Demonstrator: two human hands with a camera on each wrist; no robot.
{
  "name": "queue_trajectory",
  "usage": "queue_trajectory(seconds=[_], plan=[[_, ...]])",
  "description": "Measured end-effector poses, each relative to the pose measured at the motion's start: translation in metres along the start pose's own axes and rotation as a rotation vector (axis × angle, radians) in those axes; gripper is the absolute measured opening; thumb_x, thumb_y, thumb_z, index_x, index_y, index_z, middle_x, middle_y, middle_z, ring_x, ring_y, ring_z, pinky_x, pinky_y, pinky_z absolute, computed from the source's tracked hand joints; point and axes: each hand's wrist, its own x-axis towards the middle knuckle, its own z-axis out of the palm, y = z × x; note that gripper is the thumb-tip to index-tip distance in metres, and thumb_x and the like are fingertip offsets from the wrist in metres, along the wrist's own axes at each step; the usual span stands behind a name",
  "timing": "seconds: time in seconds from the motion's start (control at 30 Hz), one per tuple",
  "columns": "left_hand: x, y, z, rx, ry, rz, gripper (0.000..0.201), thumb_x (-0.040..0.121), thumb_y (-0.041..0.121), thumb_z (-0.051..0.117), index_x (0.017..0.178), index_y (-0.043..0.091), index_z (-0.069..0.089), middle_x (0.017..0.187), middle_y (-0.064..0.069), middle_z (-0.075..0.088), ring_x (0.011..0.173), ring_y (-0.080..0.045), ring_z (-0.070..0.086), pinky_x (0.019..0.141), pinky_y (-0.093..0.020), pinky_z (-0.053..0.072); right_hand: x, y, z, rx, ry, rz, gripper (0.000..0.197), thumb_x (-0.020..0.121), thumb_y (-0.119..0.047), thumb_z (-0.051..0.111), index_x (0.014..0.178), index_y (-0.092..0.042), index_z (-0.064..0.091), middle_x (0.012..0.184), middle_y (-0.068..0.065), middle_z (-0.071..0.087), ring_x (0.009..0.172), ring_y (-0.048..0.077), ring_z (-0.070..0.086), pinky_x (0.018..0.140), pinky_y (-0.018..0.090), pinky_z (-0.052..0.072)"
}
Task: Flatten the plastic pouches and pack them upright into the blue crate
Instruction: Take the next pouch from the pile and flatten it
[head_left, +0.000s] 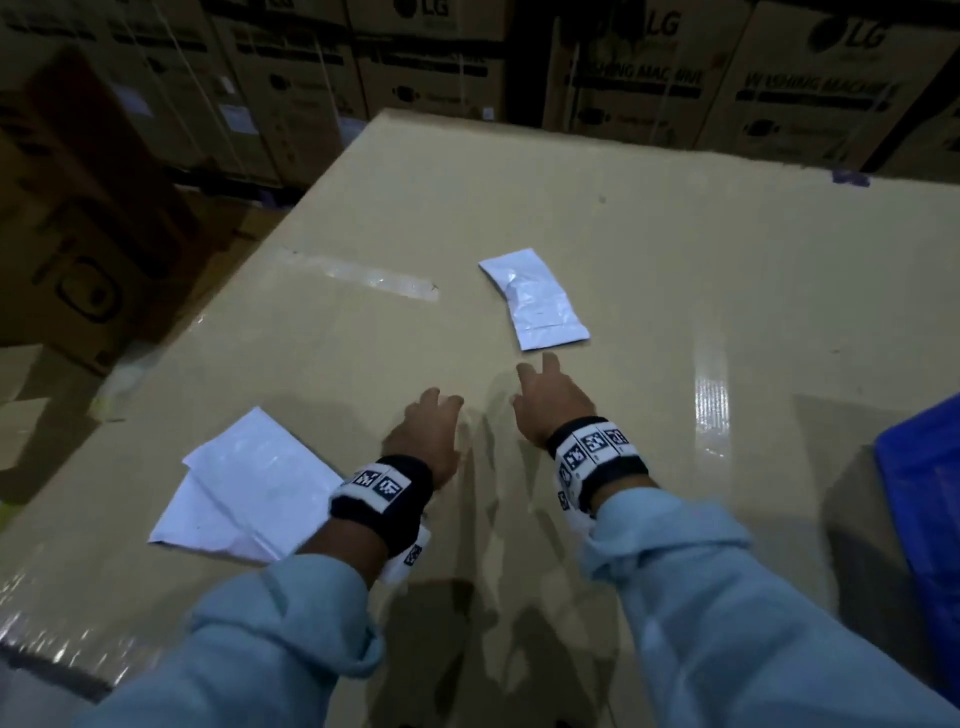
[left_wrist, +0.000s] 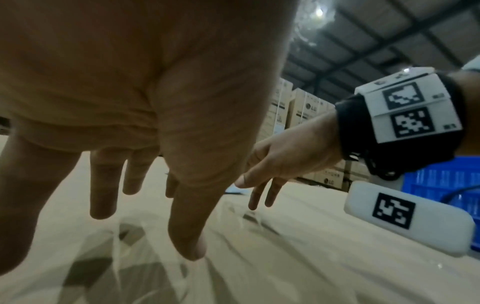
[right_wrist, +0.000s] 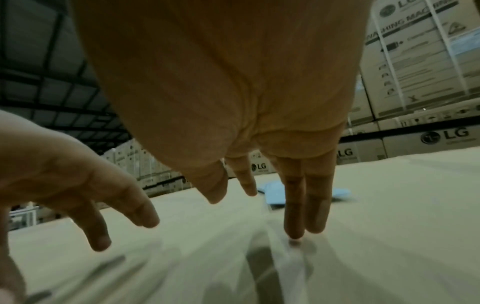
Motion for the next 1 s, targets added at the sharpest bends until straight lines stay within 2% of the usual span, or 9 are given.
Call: queue_trajectory(seconds=[0.1, 0.23, 0.4, 0.53, 0.63, 0.73, 0.87, 0.93, 1.0], plan=[[0.020, -0.007, -0.003, 0.107, -0.073, -0.032, 0.079, 0.077, 0.029, 0.086, 0.139, 0.021, 0.038, 0.146, -0.010, 0.034, 0.130, -0.035, 0.040, 0.090, -0.050, 0.053, 0.027, -0.001, 0.017, -0.028, 0.006, 0.056, 0.041, 0.098, -0.026, 0.054, 0.138, -0.027, 0.045, 0.168, 0.015, -0.010, 0.123, 0.036, 0.051, 0.084, 0.042, 0.048], [0.037, 0.001, -0.007, 0.257, -0.120, -0.013, 0.079, 0.076, 0.027, 0.086, 0.138, 0.020, 0.037, 0.129, -0.015, 0.047, 0.120, -0.035, 0.047, 0.073, -0.039, 0.044, 0.057, 0.007, 0.028, -0.122, 0.104, 0.000, 0.052, 0.093, -0.035, 0.062, 0.141, -0.032, 0.042, 0.167, 0.016, -0.019, 0.100, 0.034, 0.059, 0.065, 0.036, 0.043], [0.045, 0.009, -0.011, 0.301, -0.104, 0.007, 0.058, 0.085, 0.016, 0.076, 0.134, 0.016, 0.043, 0.121, -0.015, 0.059, 0.117, -0.035, 0.052, 0.074, -0.035, 0.037, 0.069, 0.005, 0.024, 0.045, 0.086, 0.111, 0.074, 0.101, -0.054, 0.047, 0.157, -0.011, 0.025, 0.168, 0.004, 0.009, 0.124, 0.037, 0.051, 0.094, 0.045, 0.047], [0.044, 0.009, -0.013, 0.290, -0.116, 0.020, 0.063, 0.085, 0.018, 0.077, 0.135, 0.014, 0.039, 0.122, -0.018, 0.055, 0.117, -0.035, 0.051, 0.071, -0.035, 0.039, 0.038, 0.012, 0.013, 0.169, 0.205, 0.072, 0.053, 0.098, -0.032, 0.060, 0.138, 0.001, 0.048, 0.151, 0.014, 0.039, 0.126, 0.035, 0.049, 0.099, 0.043, 0.045], [0.037, 0.002, -0.009, 0.275, -0.114, 0.037, 0.092, 0.082, 0.028, 0.082, 0.151, 0.020, 0.022, 0.133, -0.022, 0.046, 0.121, -0.037, 0.050, 0.080, -0.043, 0.049, -0.008, 0.024, 0.010, 0.277, 0.452, 0.093, 0.038, 0.082, 0.004, 0.060, 0.119, -0.003, 0.060, 0.120, 0.017, 0.059, 0.110, 0.038, 0.058, 0.087, 0.040, 0.048], [0.021, -0.001, -0.001, 0.273, -0.081, 0.085, 0.120, 0.077, 0.035, 0.087, 0.158, 0.019, -0.001, 0.146, -0.021, 0.036, 0.118, -0.039, 0.054, 0.088, -0.048, 0.054, -0.061, 0.041, 0.006, 0.424, 0.595, 0.312, 0.037, 0.081, 0.004, 0.058, 0.115, -0.010, 0.063, 0.102, 0.012, 0.069, 0.095, 0.031, 0.065, 0.078, 0.033, 0.050], [-0.012, 0.011, 0.010, 0.012, -0.174, 0.198, 0.169, 0.055, 0.045, 0.099, 0.147, 0.032, -0.042, 0.167, -0.021, -0.015, 0.143, -0.045, 0.038, 0.104, -0.052, 0.048, -0.125, 0.067, 0.012, 0.458, 0.488, 0.234, 0.020, 0.081, -0.009, 0.064, 0.098, -0.012, 0.075, 0.087, 0.011, 0.072, 0.080, 0.028, 0.065, 0.069, 0.026, 0.043], [-0.035, 0.018, 0.014, -0.184, -0.184, 0.245, 0.171, 0.055, 0.047, 0.099, 0.143, 0.032, -0.048, 0.162, -0.018, -0.033, 0.153, -0.038, 0.020, 0.111, -0.046, 0.041, -0.151, 0.078, 0.012, 0.472, 0.384, 0.165, 0.010, 0.084, -0.007, 0.065, 0.081, -0.012, 0.073, 0.075, 0.004, 0.069, 0.068, 0.022, 0.060, 0.062, 0.026, 0.040], [-0.056, 0.022, 0.020, -0.311, -0.159, 0.293, 0.169, 0.057, 0.053, 0.096, 0.142, 0.032, -0.049, 0.158, -0.011, -0.043, 0.157, -0.029, 0.001, 0.116, -0.043, 0.034, -0.170, 0.087, 0.010, 0.488, 0.249, 0.165, 0.023, 0.091, -0.008, 0.062, 0.070, -0.016, 0.060, 0.064, -0.006, 0.057, 0.061, 0.012, 0.051, 0.058, 0.019, 0.037]])
